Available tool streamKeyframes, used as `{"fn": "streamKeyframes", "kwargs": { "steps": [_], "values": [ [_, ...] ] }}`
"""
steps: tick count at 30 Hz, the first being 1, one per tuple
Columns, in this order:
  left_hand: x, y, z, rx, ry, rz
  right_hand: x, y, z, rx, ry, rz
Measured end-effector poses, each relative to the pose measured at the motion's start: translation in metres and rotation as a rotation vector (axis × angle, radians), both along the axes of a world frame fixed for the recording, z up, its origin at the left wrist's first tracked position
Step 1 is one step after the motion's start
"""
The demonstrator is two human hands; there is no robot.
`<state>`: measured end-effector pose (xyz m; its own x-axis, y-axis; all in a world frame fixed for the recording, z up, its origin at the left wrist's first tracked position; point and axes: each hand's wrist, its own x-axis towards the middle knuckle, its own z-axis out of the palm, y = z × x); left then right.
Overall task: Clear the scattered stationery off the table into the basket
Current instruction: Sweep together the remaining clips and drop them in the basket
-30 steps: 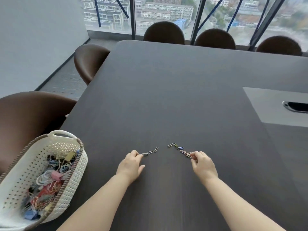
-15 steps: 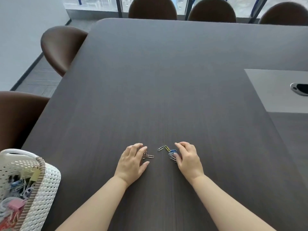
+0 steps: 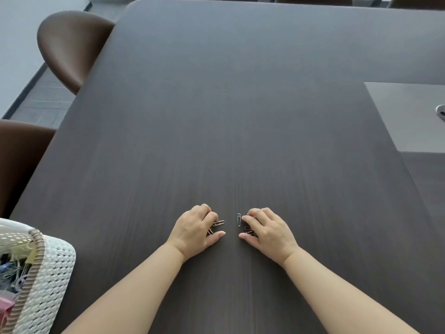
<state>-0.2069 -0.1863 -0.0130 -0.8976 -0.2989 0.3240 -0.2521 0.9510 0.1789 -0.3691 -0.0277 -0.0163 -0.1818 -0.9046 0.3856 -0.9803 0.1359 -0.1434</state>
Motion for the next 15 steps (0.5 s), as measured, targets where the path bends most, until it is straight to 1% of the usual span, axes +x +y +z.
{"fn": "streamKeyframes", "kwargs": {
  "steps": [3, 5, 11, 15],
  "values": [
    [-0.006, 0.008, 0.001, 0.001, -0.03, 0.204, 0.002, -0.004, 0.001, 0.064, -0.006, -0.218],
    [-0.008, 0.013, 0.0, 0.022, -0.016, 0.267, 0.003, -0.008, 0.002, 0.087, 0.006, -0.293],
    [-0.006, 0.013, -0.009, 0.003, 0.1, 0.121, 0.004, -0.01, -0.004, -0.014, 0.069, -0.241],
    [-0.005, 0.013, -0.011, -0.021, 0.137, 0.093, 0.006, -0.01, -0.005, -0.055, 0.088, -0.243]
  ]
}}
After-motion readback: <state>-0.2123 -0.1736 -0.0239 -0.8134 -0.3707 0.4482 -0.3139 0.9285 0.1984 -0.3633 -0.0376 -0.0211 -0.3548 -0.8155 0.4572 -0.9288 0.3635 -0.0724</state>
